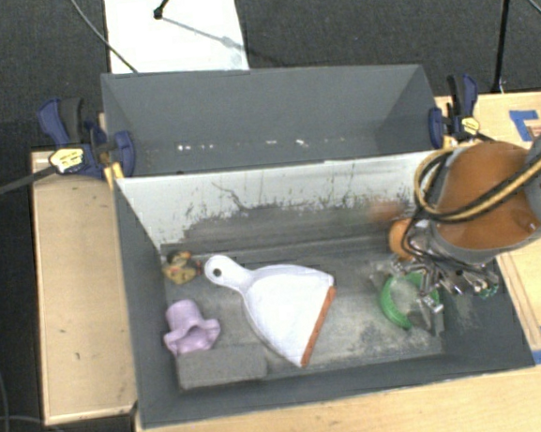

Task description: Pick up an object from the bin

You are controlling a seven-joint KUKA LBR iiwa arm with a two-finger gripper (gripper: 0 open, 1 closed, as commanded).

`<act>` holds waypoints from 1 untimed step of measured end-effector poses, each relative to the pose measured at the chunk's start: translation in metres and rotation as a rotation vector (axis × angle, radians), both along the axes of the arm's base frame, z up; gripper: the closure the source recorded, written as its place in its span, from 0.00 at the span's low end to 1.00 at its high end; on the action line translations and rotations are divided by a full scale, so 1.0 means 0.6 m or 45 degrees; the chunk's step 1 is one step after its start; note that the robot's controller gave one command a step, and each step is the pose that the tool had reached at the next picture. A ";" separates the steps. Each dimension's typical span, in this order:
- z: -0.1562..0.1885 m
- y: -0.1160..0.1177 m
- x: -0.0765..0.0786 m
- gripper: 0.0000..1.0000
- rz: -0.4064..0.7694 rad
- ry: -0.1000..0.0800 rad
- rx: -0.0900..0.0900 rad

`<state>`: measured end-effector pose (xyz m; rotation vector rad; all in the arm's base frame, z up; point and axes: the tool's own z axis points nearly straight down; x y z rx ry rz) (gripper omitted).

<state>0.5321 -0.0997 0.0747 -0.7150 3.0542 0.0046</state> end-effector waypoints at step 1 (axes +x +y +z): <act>-0.002 -0.022 -0.011 1.00 0.249 0.000 0.015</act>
Offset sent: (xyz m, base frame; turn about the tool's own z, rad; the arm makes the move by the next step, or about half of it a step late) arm 0.0000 0.0000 0.0000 0.0000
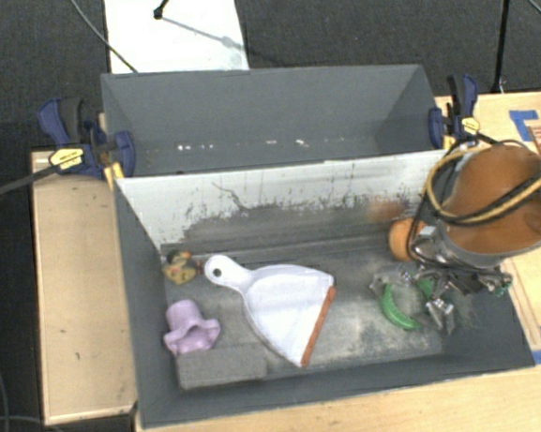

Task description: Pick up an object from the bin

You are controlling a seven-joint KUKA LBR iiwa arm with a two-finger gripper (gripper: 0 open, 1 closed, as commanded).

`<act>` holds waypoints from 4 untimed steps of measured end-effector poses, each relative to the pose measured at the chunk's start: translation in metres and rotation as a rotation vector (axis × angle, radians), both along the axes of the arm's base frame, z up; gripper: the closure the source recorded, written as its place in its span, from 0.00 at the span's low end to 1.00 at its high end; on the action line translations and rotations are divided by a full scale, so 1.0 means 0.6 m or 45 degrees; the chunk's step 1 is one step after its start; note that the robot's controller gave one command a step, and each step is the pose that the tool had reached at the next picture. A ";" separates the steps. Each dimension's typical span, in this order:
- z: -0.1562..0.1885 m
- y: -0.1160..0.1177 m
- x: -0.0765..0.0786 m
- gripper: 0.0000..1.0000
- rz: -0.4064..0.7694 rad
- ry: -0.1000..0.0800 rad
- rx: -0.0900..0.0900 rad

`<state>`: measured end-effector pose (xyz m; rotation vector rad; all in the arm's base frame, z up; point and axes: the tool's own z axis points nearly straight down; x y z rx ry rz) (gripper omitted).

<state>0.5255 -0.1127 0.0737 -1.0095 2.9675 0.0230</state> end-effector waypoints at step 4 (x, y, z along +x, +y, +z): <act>0.002 0.054 -0.037 0.00 0.655 -0.007 -0.017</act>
Offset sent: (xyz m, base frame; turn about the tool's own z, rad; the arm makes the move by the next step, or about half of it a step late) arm 0.0000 0.0000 0.0000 0.0000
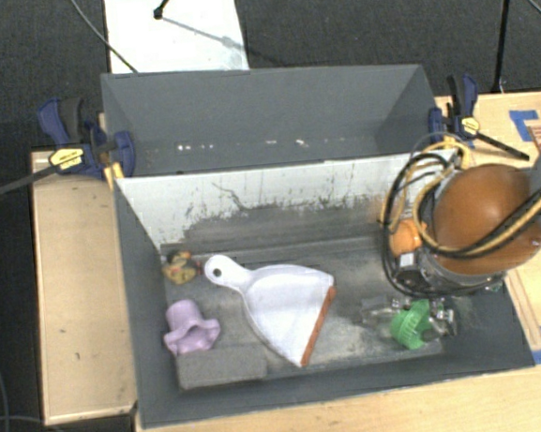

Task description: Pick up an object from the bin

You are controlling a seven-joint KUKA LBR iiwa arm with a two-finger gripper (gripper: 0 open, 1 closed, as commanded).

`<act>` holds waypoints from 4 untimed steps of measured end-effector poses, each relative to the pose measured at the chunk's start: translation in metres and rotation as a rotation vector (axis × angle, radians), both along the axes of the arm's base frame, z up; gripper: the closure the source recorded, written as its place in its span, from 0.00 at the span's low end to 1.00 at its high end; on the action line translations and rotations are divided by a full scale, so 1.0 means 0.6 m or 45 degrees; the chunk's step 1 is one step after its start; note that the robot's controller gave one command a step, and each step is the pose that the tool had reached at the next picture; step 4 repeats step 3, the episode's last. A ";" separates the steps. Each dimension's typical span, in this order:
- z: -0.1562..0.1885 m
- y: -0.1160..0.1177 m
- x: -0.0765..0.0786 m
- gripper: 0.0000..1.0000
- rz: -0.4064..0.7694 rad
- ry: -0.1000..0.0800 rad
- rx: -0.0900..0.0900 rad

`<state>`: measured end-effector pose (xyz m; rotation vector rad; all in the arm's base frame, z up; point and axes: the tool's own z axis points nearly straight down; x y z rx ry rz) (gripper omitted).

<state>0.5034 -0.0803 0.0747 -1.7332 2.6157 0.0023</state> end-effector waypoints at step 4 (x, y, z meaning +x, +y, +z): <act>0.141 0.009 0.031 1.00 -0.033 0.007 -0.001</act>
Offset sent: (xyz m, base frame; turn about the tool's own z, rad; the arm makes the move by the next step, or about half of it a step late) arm 0.0000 0.0000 0.0000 0.0000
